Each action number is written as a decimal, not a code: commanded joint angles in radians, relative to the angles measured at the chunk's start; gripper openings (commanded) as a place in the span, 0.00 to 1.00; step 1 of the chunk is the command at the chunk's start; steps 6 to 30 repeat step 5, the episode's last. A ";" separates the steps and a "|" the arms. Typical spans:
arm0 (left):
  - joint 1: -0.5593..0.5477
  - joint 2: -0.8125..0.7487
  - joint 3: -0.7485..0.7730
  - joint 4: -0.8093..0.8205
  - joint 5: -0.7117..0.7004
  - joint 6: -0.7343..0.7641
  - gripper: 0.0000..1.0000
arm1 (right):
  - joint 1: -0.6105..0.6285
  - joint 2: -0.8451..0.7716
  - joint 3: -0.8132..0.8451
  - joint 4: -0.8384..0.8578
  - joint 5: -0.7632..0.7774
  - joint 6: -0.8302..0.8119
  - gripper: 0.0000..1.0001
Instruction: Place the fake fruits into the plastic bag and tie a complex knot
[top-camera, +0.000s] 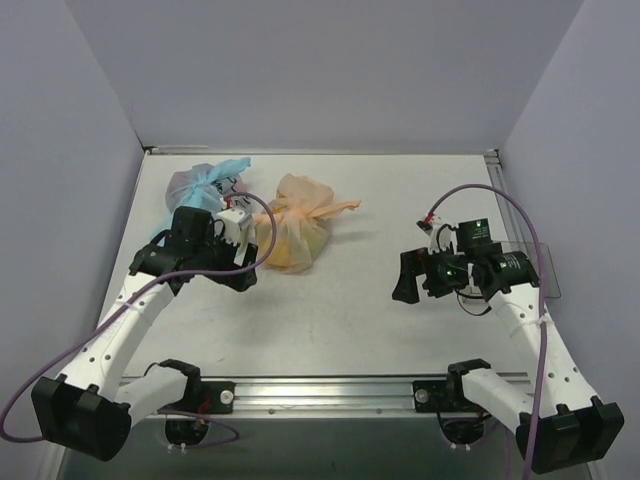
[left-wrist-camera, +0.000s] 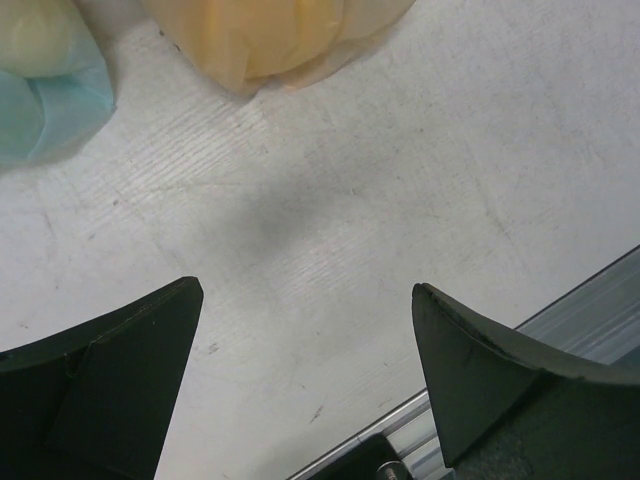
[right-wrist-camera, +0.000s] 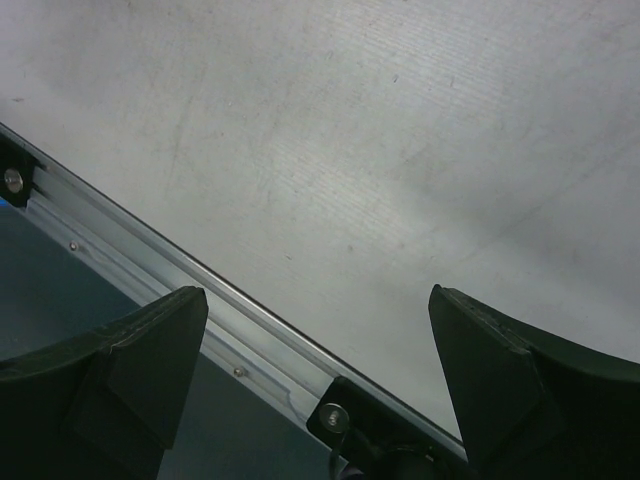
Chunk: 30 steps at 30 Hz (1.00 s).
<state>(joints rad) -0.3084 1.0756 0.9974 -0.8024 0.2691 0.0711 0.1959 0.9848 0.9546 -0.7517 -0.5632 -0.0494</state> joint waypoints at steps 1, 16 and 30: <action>-0.008 -0.029 -0.013 0.005 -0.017 -0.030 0.97 | -0.004 -0.037 -0.004 0.005 -0.046 0.029 1.00; 0.005 -0.046 -0.006 0.005 -0.008 -0.025 0.97 | -0.013 -0.043 -0.001 0.005 -0.047 0.034 1.00; 0.005 -0.046 -0.006 0.005 -0.008 -0.025 0.97 | -0.013 -0.043 -0.001 0.005 -0.047 0.034 1.00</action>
